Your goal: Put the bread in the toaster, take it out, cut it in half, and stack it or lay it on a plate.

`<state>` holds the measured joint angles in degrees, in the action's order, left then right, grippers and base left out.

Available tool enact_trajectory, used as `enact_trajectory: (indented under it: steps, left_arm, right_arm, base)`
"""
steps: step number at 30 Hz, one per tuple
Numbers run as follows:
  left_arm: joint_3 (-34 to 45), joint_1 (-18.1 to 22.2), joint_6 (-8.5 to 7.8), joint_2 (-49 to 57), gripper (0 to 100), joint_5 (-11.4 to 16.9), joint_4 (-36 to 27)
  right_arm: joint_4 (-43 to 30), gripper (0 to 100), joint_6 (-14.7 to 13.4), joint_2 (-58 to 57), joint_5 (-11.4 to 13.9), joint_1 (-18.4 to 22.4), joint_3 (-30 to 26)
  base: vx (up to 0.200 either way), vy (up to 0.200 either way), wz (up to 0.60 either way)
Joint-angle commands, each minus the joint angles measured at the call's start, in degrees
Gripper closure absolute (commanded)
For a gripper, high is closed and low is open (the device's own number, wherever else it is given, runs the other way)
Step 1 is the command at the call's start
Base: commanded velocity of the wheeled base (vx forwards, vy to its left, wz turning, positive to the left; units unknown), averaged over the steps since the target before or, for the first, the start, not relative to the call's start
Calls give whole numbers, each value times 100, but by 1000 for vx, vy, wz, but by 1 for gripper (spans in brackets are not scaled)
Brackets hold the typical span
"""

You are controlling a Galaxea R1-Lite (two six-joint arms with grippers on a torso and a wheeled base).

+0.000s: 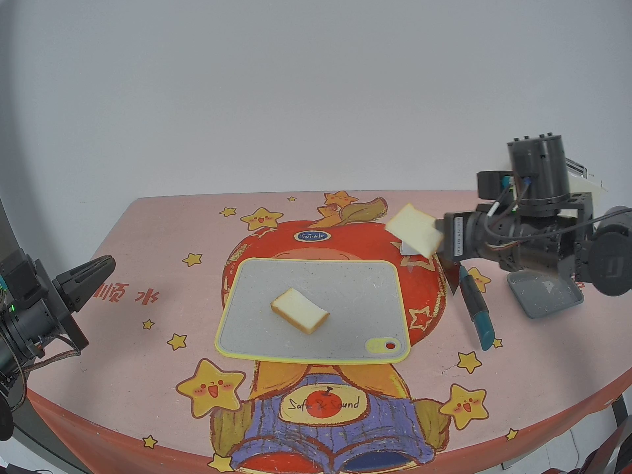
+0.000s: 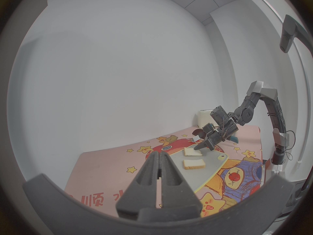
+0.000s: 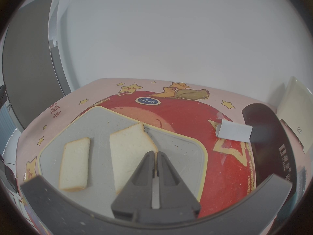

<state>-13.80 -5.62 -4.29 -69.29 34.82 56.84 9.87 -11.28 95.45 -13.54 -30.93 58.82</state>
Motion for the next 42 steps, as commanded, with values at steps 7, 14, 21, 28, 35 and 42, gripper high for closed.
enact_trajectory:
  steps: [7, 14, 21, 28, 35, 42]
  left_arm:
    - [53, -1, -81, -5, 100, -1, 2]
    - [53, -1, -98, -5, 100, 8, 2]
    - [53, -1, -98, 3, 100, 8, 2]
    - [62, -185, -89, 12, 100, -1, -7]
    - [62, -185, -89, 12, 100, 8, -7]
    - [79, -194, -89, 12, 100, 8, -16]
  right_arm:
    - [15, 100, -6, -1125, 71, 878, -943]
    - [15, 100, -6, -1574, 80, 1335, -1505]
    - [67, 100, -15, -1741, 80, 1845, -1997]
    - [102, 100, -24, -1714, 98, 2179, -2252]
    - [94, 100, -15, -1661, 89, 2460, -2314]
    - [120, 100, -33, -1310, 89, 2583, -2401]
  base:
    - [0, 0, 0]
    - [0, 0, 0]
    - [0, 0, 0]
    - [0, 0, 0]
    - [0, 0, 0]
    - [0, 0, 0]
